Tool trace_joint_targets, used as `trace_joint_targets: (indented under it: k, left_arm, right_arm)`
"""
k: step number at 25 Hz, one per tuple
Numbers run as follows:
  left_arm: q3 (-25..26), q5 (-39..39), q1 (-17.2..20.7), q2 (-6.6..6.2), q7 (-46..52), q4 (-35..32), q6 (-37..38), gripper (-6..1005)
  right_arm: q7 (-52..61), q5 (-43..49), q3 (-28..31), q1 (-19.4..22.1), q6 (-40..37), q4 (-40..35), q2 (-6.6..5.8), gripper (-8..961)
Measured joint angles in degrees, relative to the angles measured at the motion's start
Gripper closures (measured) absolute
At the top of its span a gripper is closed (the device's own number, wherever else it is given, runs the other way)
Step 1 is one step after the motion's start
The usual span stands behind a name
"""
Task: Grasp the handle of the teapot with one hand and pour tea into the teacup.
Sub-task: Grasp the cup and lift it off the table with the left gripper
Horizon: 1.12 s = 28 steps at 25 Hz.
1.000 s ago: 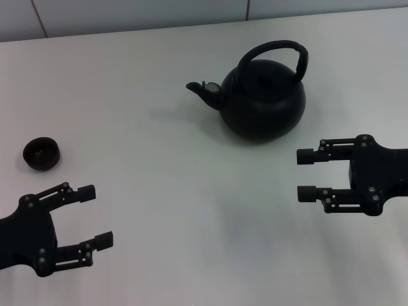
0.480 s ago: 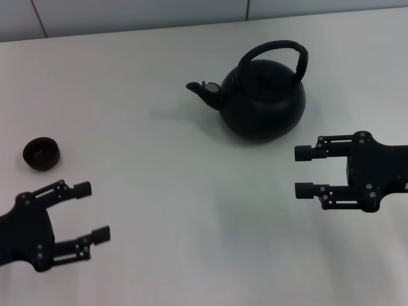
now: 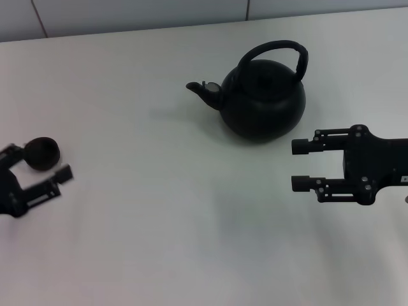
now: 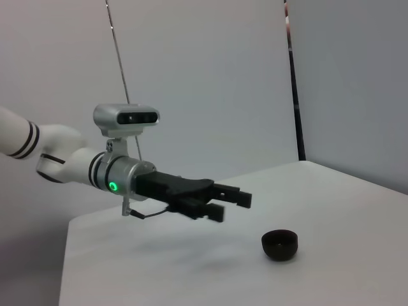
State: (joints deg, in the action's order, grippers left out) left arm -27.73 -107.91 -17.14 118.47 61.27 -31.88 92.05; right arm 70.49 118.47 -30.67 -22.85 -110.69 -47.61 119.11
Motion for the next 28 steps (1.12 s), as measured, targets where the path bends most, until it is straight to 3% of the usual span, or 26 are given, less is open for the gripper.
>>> trace_joint_targets:
  k: [10,22,28]
  left_arm:
    - [-0.7,0.8,-0.6,0.03,-0.2,2.0,-15.7,139]
    - [-1.4,0.7,-1.2,0.00,-0.3,2.3,-22.0,139]
    - [-5.3,0.7,-1.9,0.08,-0.3,3.1,-25.5,140]
  right_arm:
    - [0.0,0.0,0.1,-0.5,1.3,0.1,-0.12,330]
    - [0.0,0.0,0.2,-0.8,1.3,0.1,-0.11,330]
    - [0.0,0.0,0.2,-0.8,1.3,0.1,-0.02,331]
